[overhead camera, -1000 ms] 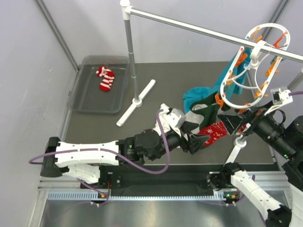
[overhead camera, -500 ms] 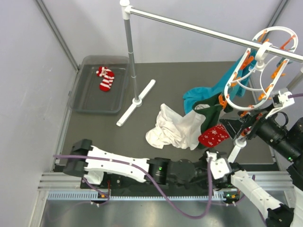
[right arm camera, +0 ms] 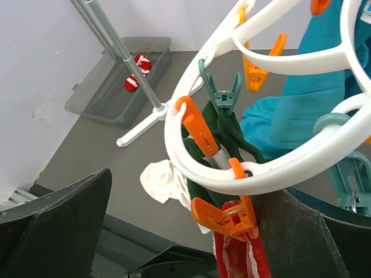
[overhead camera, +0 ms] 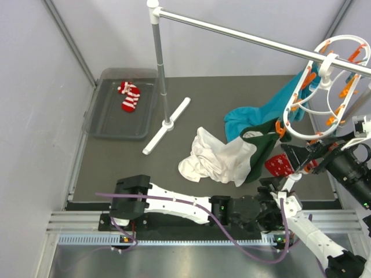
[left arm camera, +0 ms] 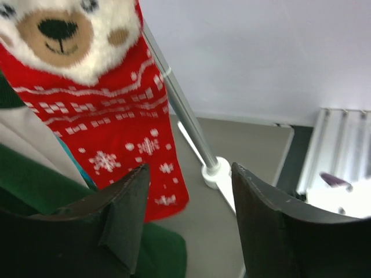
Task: Clip the socks to the hanger
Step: Adjust the hanger on the clothesline.
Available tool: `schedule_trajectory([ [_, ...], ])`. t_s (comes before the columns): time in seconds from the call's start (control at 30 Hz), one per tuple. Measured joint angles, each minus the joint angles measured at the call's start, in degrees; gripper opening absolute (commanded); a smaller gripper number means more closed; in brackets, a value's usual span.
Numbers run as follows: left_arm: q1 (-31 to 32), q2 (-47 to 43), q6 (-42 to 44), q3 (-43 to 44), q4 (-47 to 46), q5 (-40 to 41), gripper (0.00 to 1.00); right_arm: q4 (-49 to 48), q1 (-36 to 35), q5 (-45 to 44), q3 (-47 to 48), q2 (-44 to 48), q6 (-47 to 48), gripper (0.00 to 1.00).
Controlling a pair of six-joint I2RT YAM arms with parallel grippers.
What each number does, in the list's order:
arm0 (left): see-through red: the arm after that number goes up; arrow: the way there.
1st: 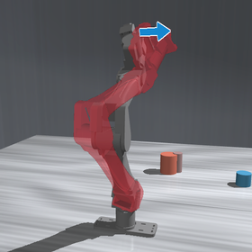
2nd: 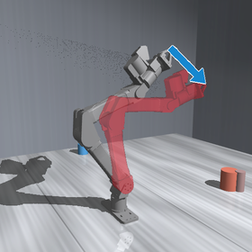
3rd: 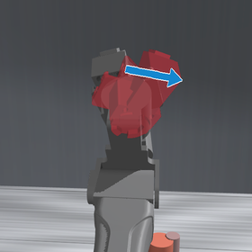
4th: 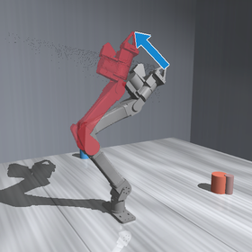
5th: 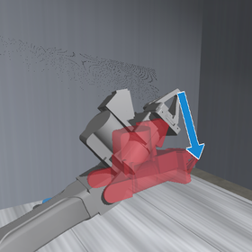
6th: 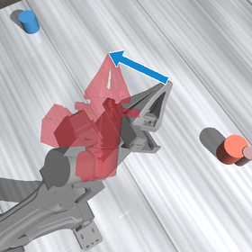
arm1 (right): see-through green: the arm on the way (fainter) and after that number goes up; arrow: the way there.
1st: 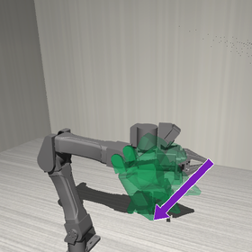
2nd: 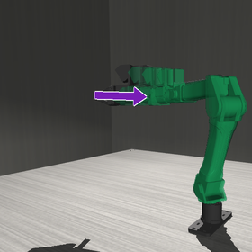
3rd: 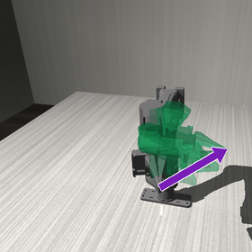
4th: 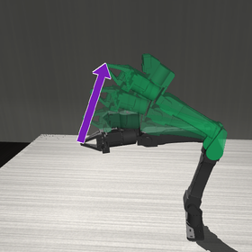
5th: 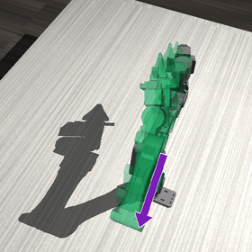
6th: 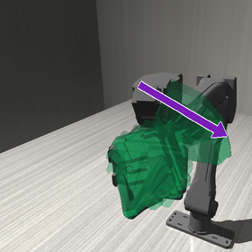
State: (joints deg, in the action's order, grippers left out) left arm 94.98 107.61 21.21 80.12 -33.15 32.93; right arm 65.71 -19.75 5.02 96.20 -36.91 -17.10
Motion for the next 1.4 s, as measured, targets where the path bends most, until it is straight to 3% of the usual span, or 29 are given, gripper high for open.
schedule_trajectory([
  [0.23,-0.72,4.46,2.89,3.13,-4.90,1.70,0.66,4.20,-0.02,-8.74,3.34,-1.86,-0.02,1.00],
  [0.77,-1.22,-0.13,-5.27,0.57,-3.48,-5.16,0.69,6.56,-0.02,-19.34,-3.08,-1.36,-0.15,1.00],
  [0.87,-2.38,-1.01,-8.37,-0.37,-3.02,-3.61,0.84,5.33,-0.02,-16.87,-4.68,0.42,0.17,1.00],
  [1.07,-8.76,-1.90,-16.44,-2.82,-2.56,6.01,0.99,3.89,-0.02,-12.59,-4.74,1.86,-0.02,1.00],
  [1.3,-12.57,-1.44,-21.86,1.14,2.69,11.54,0.95,3.13,-0.02,-13.55,-4.83,1.86,-2.54,1.00],
  [1.37,-13.70,-1.44,-23.32,1.95,3.30,11.37,0.88,1.99,-0.02,-14.67,-5.46,2.01,-3.82,0.99],
  [1.4,-14.49,-1.44,-23.78,2.19,3.43,11.15,0.78,1.49,-0.02,-14.97,-5.88,2.16,-4.39,1.00],
])
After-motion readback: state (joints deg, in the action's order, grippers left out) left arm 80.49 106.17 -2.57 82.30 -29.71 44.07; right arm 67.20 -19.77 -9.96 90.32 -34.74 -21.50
